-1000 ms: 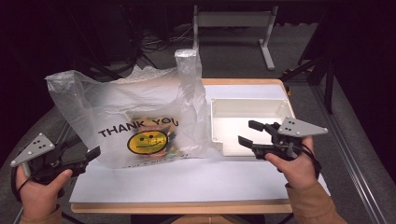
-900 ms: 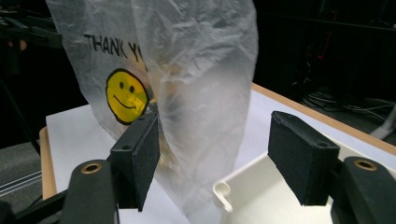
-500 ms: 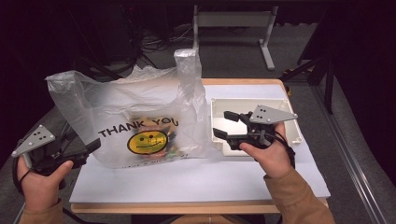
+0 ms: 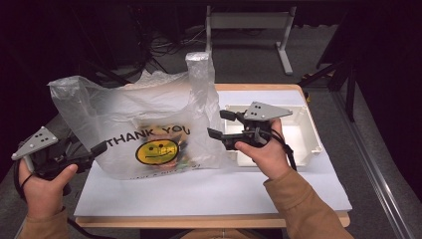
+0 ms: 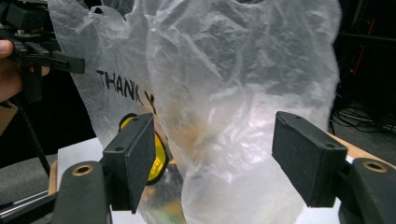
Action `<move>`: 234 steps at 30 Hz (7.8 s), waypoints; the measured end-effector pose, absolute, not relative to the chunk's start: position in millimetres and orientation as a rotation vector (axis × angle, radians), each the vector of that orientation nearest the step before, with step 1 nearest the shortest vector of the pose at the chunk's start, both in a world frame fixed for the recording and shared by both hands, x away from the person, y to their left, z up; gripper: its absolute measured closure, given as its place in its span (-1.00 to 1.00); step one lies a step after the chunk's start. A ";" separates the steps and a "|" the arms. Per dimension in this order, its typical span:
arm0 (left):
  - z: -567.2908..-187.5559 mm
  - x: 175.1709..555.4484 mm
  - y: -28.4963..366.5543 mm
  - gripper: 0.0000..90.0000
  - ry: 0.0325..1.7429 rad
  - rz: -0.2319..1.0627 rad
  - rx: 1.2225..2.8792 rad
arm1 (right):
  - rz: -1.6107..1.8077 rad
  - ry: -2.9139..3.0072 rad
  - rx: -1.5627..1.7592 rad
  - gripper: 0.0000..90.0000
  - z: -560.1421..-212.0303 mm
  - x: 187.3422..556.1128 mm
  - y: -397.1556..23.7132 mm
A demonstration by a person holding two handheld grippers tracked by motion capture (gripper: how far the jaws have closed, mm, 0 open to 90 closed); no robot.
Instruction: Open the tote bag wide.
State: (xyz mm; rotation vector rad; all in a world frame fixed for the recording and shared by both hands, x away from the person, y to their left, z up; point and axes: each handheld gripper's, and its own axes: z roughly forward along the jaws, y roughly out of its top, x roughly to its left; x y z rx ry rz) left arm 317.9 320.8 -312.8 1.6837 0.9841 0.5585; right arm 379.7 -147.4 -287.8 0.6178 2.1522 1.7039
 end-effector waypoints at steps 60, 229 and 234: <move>-365.8 333.1 303.7 0.99 0.829 0.421 1.867 | 1.573 2.276 0.646 1.00 -352.8 385.4 -135.6; -350.1 317.3 282.8 0.70 0.766 0.500 1.829 | 1.606 2.205 0.791 1.00 -332.8 433.8 -125.0; -351.2 317.3 280.3 0.70 0.758 0.490 1.839 | 1.557 2.243 0.811 1.00 -343.0 442.9 -116.6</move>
